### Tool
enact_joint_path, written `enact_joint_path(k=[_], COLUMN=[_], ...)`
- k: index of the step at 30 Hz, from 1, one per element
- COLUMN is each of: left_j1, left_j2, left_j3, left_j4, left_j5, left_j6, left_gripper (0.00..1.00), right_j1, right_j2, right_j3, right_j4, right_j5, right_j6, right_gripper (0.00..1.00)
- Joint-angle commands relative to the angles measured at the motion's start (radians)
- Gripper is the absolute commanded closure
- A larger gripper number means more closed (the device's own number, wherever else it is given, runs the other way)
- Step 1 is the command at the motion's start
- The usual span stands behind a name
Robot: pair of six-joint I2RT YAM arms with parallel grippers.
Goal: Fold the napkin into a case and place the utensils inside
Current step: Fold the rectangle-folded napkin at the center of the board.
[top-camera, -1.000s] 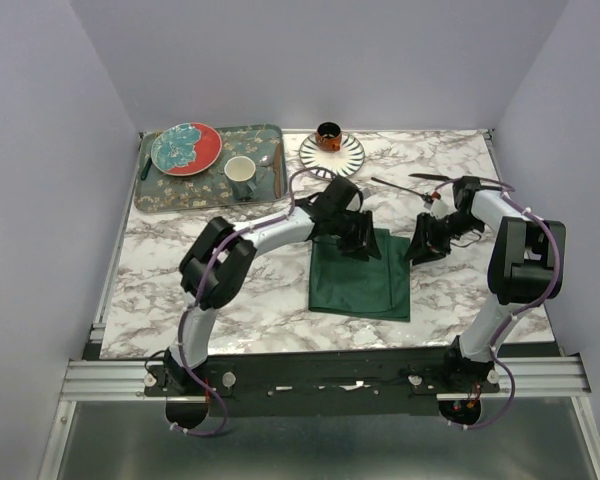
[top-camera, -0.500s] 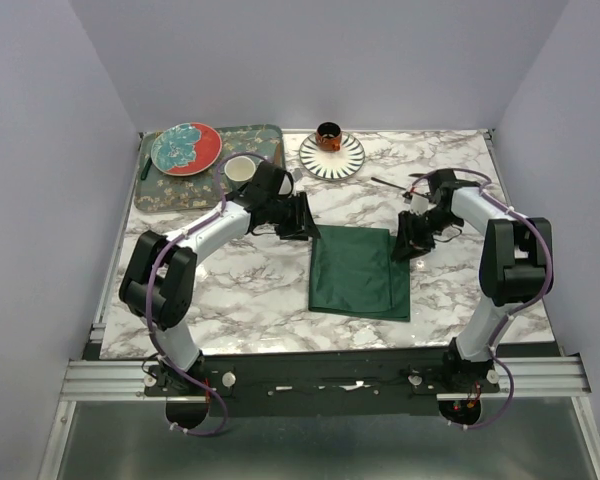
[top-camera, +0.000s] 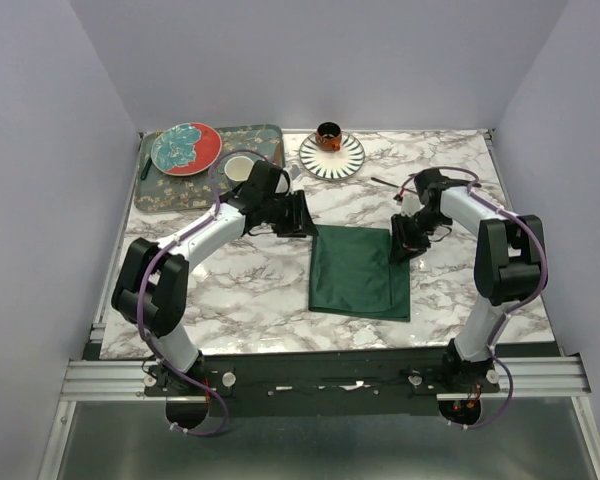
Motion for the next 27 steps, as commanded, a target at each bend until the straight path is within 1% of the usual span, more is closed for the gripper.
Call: enact_joint_path(k=[1,9,10,14,20,27], left_j1=[0.018,0.043,0.046,0.052,0.058,0.066], left_j2=[-0.049,-0.042,-0.043,-0.043,-0.039,-0.022], left_j3=[-0.028,-0.042,-0.042,-0.048,-0.056,-0.056], left_j4=[0.018,0.038,0.041,0.049,0.061,0.070], left_j5=[-0.014,0.009,0.008,0.015,0.032,0.040], left_j6=[0.035,0.034,0.032,0.024,0.018,0.008], left_gripper=[0.48,0.48,0.48,0.48,0.48,0.48], right_j1=[0.002,0.002,0.002,0.002,0.003,0.014], right_j2=[0.027,0.124,0.136,0.161,0.191,0.227], right_j3=[0.110,0.233,0.250,0.273,0.293,0.314], right_j4=[0.011,0.003,0.003,0.006,0.015,0.012], right_j5=[0.033,0.029,0.026,0.023,0.013,0.003], right_j6=[0.012,0.010,0.039,0.046,0.047,0.055], right_gripper=[0.60,0.59,0.59,0.54,0.53,0.54])
